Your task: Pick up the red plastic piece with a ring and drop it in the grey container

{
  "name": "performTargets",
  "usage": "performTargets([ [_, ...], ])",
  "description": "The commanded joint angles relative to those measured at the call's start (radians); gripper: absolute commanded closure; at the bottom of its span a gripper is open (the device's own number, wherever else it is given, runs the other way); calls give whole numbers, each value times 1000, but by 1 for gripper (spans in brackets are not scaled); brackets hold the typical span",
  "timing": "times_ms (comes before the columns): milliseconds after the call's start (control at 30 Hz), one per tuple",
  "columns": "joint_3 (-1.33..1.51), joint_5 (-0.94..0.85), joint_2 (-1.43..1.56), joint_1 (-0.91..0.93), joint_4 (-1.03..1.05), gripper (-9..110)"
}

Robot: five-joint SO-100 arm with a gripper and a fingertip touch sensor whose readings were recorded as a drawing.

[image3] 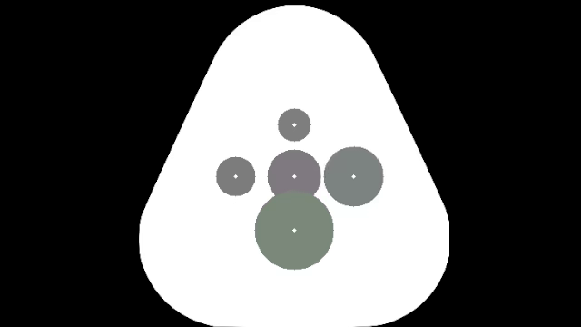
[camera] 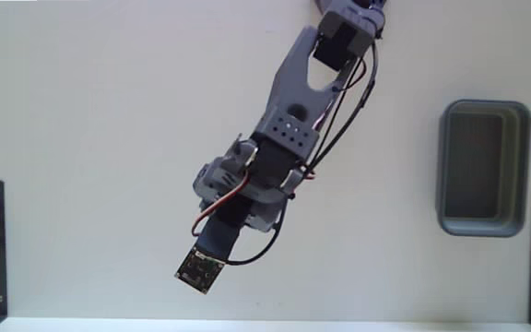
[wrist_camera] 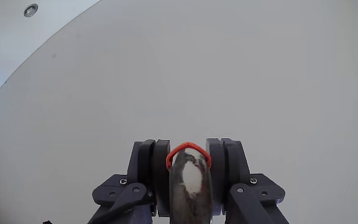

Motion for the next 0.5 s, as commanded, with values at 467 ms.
performTargets([
  [467, -2, 3, 70, -83, -2, 80],
])
